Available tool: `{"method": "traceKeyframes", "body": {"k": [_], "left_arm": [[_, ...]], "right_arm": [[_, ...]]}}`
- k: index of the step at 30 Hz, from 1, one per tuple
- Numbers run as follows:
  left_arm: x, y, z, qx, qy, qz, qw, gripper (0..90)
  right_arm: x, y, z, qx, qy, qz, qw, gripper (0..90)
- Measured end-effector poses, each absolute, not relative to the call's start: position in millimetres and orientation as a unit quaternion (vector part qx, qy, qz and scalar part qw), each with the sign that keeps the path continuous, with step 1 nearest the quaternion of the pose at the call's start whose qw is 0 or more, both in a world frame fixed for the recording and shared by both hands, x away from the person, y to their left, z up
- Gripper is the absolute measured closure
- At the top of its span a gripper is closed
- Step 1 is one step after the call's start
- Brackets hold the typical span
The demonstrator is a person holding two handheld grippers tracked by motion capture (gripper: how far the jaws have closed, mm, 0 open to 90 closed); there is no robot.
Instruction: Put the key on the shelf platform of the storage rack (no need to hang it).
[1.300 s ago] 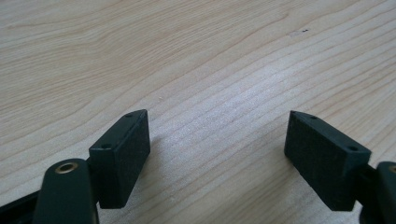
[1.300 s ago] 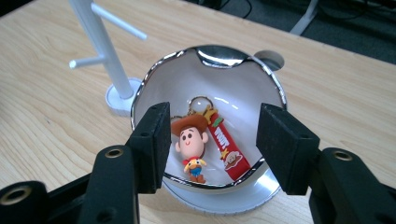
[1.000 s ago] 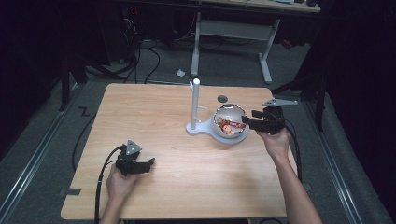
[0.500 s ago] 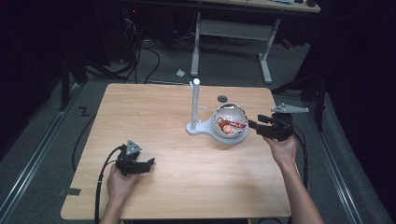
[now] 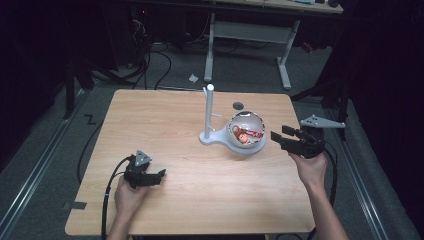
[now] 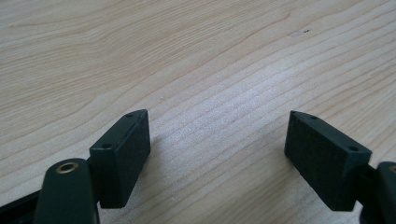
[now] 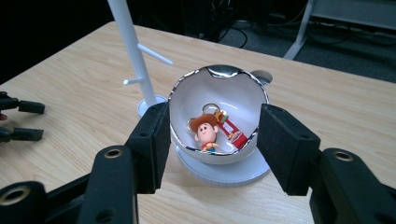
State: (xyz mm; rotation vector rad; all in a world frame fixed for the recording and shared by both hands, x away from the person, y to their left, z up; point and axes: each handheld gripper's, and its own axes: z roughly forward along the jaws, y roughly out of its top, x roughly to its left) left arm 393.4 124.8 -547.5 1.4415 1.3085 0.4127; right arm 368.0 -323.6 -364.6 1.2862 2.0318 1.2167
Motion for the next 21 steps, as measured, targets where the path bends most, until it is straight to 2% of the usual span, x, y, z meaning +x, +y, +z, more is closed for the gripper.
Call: {"method": "traceKeyframes", "body": {"k": [6, 21], "left_arm": [[393, 125, -547, 0.607, 0.552, 0.174, 0.545, 22.8], [393, 125, -547, 0.606, 0.552, 0.174, 0.545, 22.7]], "right_arm": [[359, -325, -362, 0.473, 0.736, 0.434, 0.216, 44.6], [329, -342, -380, 0.483, 0.713, 0.464, 0.208, 44.6]]}}
